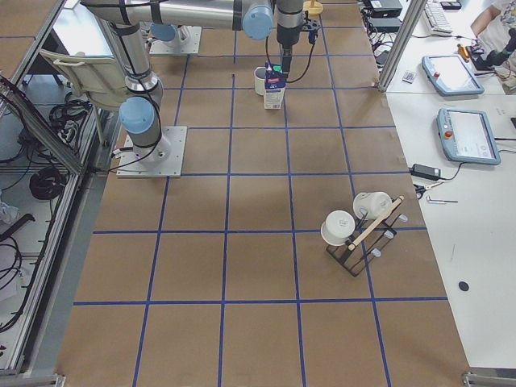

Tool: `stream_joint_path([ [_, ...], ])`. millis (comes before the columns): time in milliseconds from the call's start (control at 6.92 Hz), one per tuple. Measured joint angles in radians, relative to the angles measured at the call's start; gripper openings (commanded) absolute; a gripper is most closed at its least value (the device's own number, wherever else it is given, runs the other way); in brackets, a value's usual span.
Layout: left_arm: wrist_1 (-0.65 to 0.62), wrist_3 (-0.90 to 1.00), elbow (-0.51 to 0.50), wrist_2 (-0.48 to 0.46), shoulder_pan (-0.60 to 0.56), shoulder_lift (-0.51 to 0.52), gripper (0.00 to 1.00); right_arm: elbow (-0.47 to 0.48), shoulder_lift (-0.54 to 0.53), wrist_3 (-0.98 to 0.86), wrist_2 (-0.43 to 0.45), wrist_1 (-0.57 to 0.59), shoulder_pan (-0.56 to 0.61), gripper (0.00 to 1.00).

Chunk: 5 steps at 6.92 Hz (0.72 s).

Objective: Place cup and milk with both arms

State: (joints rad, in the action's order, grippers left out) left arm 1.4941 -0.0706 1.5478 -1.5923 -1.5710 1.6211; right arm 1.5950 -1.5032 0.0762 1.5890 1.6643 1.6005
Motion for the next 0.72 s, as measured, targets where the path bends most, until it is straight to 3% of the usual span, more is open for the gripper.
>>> stream_joint_path([
  [722, 0.000, 0.000, 0.000, -0.001, 0.001, -0.001, 1.00, -0.001, -0.045, -0.049, 0.003, -0.029, -0.001, 1.00],
])
